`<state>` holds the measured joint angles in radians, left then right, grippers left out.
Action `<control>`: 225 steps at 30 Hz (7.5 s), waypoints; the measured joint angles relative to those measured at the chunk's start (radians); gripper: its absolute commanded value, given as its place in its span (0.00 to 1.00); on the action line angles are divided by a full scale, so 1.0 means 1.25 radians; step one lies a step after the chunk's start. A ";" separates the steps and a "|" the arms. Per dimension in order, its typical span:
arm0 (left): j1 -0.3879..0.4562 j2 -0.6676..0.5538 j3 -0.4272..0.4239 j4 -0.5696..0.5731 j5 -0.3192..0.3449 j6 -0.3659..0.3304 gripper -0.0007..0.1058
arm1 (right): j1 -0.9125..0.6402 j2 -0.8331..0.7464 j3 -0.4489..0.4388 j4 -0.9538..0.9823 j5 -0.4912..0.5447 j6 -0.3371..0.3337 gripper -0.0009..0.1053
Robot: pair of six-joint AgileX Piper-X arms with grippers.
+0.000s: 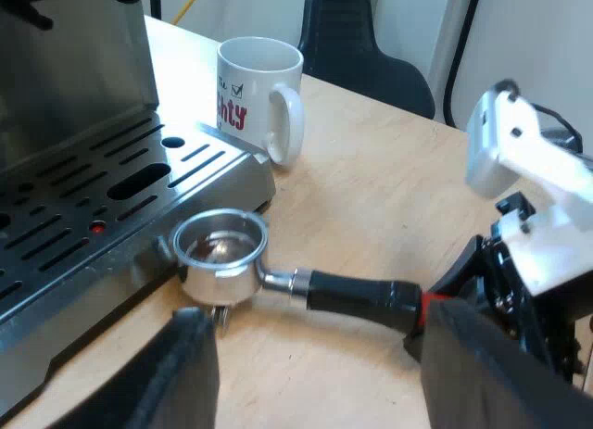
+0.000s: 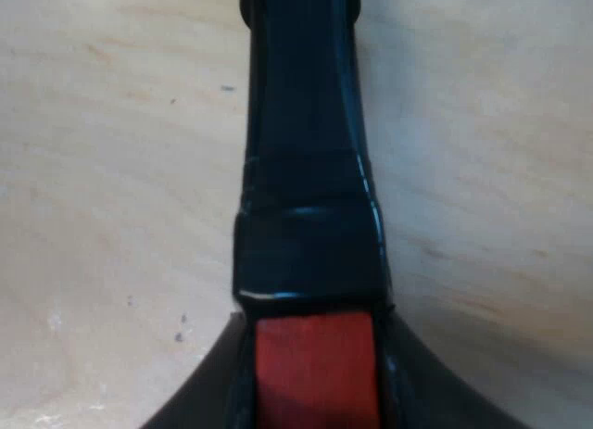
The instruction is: Grind coffee beans and then tamp
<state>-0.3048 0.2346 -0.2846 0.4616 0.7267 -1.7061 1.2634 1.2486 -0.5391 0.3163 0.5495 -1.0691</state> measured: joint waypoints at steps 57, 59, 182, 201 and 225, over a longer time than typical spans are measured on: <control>0.000 0.000 -0.012 0.035 -0.039 -0.010 0.48 | -0.001 -0.196 -0.239 0.295 -0.150 -0.219 0.57; 0.000 0.000 -0.033 0.081 -0.063 -0.006 0.48 | -0.001 -0.217 -0.251 0.295 -0.150 -0.240 0.57; -0.065 0.724 0.000 -0.361 -0.254 0.113 0.56 | 0.076 -0.144 -0.189 0.049 -0.035 -0.285 0.52; -0.065 0.743 0.000 -0.379 -0.230 0.113 0.13 | 0.076 -0.144 -0.189 0.049 -0.035 -0.285 0.52; -0.065 0.393 -0.060 -0.066 -0.230 0.096 0.13 | 0.076 -0.240 -0.189 0.105 -0.015 -0.285 0.52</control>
<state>-0.3860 0.7256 -0.3597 0.3793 0.4398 -1.5863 1.3585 0.9488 -0.7751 0.4481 0.5302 -1.4250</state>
